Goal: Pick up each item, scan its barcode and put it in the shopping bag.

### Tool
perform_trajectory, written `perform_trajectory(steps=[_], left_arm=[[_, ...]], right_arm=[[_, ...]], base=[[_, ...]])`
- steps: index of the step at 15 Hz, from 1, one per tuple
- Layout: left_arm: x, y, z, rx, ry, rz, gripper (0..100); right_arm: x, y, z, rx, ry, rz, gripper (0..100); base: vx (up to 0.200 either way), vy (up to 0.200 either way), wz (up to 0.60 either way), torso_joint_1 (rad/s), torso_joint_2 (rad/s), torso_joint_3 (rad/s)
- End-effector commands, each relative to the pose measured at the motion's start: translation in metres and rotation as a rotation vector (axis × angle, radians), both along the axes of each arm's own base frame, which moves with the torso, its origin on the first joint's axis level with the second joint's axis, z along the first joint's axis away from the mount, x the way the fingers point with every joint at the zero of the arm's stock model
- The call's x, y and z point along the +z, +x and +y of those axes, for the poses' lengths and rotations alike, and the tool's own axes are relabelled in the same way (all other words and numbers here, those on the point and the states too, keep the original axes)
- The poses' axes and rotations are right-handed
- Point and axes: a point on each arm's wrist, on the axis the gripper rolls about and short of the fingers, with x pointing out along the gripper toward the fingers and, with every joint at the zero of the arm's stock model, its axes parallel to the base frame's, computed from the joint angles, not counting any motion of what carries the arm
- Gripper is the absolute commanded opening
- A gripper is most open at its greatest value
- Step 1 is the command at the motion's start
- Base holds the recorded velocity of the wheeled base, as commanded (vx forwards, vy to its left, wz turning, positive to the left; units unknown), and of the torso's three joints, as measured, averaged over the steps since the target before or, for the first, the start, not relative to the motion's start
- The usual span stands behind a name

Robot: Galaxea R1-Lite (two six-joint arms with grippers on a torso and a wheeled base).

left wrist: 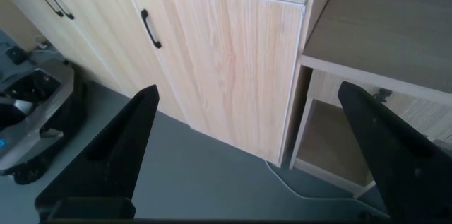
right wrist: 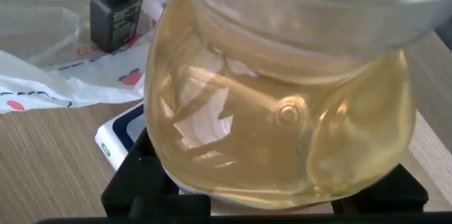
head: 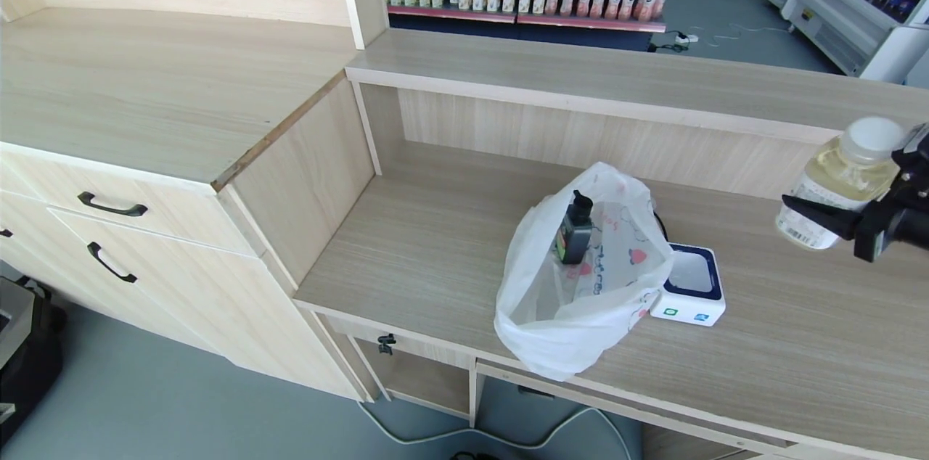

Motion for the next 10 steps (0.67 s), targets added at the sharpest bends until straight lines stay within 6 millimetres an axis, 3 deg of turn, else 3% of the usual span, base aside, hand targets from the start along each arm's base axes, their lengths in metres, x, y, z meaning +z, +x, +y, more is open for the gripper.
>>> perform_trajectory(steps=[1, 6, 10], left_arm=[[0.000, 0.000, 0.000, 0.001, 0.001, -0.001, 100], [0.000, 0.000, 0.000, 0.000, 0.000, -0.002, 100], [0.000, 0.000, 0.000, 0.000, 0.000, -0.002, 100]], right_arm=[[0.021, -0.022, 0.010, 0.006, -0.013, -0.073, 0], [0.008, -0.013, 0.042, 0.132, 0.281, 0.130, 0], [-0.026, 0.007, 0.071, 0.226, 0.384, 0.334, 0]], base=[[0.000, 0.000, 0.60, 0.002, 0.01, 0.002], [0.000, 0.000, 0.00, 0.000, 0.00, 0.000], [0.000, 0.000, 0.00, 0.000, 0.00, 0.000]])
